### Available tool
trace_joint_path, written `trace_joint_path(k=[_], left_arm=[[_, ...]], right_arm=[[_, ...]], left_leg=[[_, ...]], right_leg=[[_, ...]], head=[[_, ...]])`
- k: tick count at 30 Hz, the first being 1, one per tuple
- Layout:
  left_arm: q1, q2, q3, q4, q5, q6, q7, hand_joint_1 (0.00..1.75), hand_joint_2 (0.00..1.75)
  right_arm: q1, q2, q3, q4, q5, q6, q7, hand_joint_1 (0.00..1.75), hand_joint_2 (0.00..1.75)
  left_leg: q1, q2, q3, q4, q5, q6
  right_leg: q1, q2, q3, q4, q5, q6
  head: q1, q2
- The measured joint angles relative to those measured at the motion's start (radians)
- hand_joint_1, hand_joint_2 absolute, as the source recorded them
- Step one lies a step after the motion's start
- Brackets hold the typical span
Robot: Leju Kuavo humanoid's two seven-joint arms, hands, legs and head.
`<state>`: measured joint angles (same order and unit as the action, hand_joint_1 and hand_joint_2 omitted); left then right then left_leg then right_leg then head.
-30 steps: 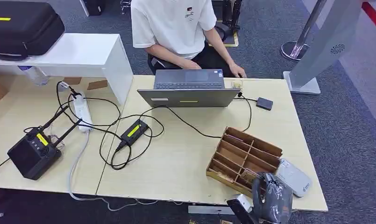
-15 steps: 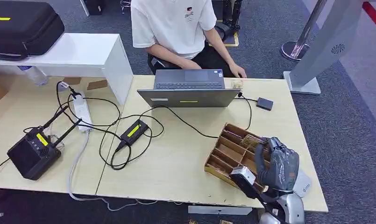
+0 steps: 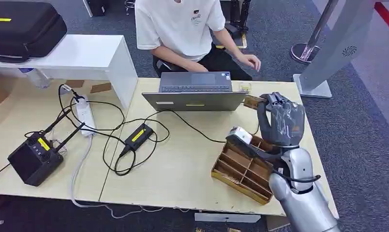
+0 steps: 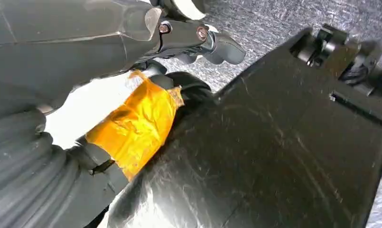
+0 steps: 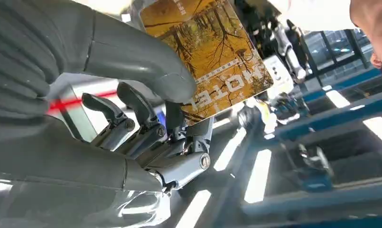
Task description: Pass the card to the sensor for recognition and then transmit it.
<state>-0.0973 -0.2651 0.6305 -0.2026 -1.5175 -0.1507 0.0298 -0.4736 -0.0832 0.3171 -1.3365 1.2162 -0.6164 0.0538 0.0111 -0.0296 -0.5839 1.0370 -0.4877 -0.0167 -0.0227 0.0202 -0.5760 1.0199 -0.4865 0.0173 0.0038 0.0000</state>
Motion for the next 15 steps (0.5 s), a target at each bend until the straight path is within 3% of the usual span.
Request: trace_joint_path(k=[6,11,15], left_arm=[[0.0,0.003,-0.068,0.0,0.0,-0.01,-0.007,0.0,1.75],[0.0,0.008,-0.136,0.0,0.0,-0.027,-0.013,0.0,1.75],[0.001,0.011,-0.172,0.0,0.0,-0.03,-0.013,0.0,1.75]], right_arm=[[-0.158,0.002,0.055,0.136,0.042,0.009,0.029,1.75,1.75],[-0.346,0.057,0.108,0.325,0.135,0.006,0.076,1.75,1.75],[-0.431,0.096,0.137,0.423,0.165,0.006,0.098,1.75,1.75]], left_leg=[[0.0,-0.002,-0.001,0.0,0.0,0.0],[0.0,-0.001,-0.001,0.0,0.001,-0.001],[0.0,-0.003,-0.002,0.0,0.001,-0.002]], right_leg=[[0.0,-0.001,0.0,0.0,0.0,0.0],[0.0,0.0,-0.002,0.001,0.0,0.0],[0.0,-0.002,-0.002,0.001,0.0,-0.001]], head=[[0.0,0.0],[0.0,0.0],[0.0,0.0]])
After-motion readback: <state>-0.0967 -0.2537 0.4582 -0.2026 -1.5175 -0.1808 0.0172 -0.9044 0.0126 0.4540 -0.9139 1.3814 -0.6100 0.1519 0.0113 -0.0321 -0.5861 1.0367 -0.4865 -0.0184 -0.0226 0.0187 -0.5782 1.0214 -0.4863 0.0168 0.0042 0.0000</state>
